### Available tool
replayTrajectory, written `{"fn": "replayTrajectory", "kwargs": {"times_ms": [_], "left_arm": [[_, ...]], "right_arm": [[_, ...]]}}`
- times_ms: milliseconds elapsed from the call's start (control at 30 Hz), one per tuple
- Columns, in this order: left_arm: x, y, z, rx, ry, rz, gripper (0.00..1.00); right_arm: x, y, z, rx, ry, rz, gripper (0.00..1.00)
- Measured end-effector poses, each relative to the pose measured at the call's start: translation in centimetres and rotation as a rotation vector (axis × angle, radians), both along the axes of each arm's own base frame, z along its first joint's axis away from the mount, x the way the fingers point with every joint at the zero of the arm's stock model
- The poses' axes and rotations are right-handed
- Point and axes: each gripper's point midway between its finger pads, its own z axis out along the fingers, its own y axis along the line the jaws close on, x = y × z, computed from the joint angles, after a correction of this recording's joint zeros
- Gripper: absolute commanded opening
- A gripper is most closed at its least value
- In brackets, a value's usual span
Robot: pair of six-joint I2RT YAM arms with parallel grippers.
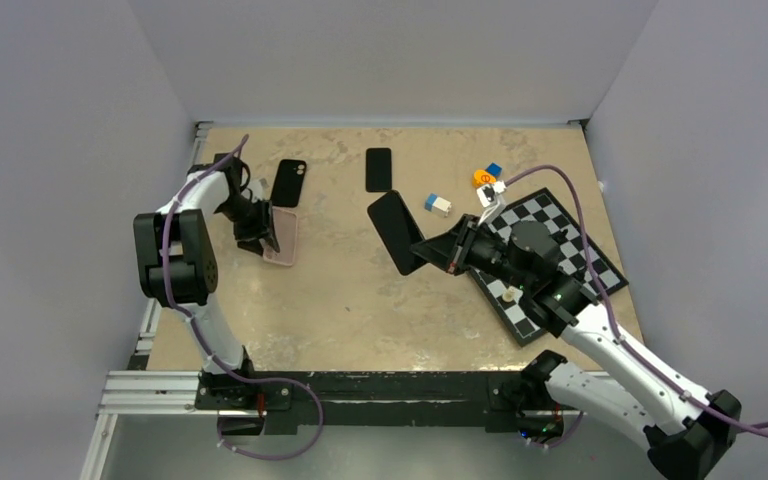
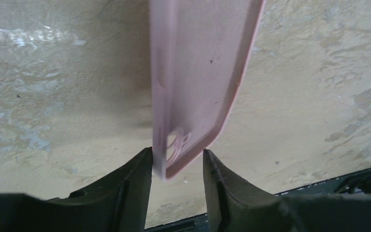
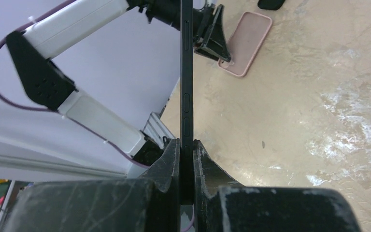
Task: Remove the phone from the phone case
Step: Place the phone case at the center of the board, then place the phone at the center of the board.
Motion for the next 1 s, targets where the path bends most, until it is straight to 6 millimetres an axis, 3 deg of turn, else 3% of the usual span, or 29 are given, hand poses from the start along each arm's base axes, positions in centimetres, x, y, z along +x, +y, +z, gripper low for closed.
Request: {"fn": "replayTrajectory", "kwargs": {"times_ms": [133, 300, 400, 500, 600, 733, 833, 1000], "left_arm": [[-0.1, 0.8, -0.4, 0.052, 0.007, 0.022, 0.63], [-0.6, 2.0, -0.5, 0.131, 0.009, 0.054, 0.66], [-0.3, 3.2, 0.9, 0.206, -0.041, 0.074, 0.68], [-0.1, 3.6, 3.7, 0.263, -0.143, 0.095, 0.73], [-0.2, 2.3, 7.3, 0.29, -0.294, 0.07, 0.74], [-0.6, -2.5, 11.8, 0.246, -0.523, -0.041, 0.75], [-1.8, -4.5, 13.4, 0.188, -0.628, -0.087, 0.75], [-2.2, -5.4, 15.2, 0.129, -0.736, -0.085, 0.75]], "right_arm": [[2.2, 0.4, -1.7, -0.023, 0.052, -0.057, 0.0], [5.6, 0.5, -3.9, -0.068, 0.111, -0.15, 0.0], [7.6, 0.1, -5.0, -0.093, 0.131, -0.22, 0.0], [9.1, -0.8, -5.8, -0.118, 0.137, -0.291, 0.0], [10.8, -1.5, -6.7, -0.144, 0.149, -0.343, 0.0], [14.2, -1.9, -9.0, -0.191, 0.195, -0.406, 0.0], [17.1, -1.8, -10.9, -0.231, 0.234, -0.435, 0.0], [23.6, -1.2, -13.6, -0.275, 0.277, -0.477, 0.0]]}}
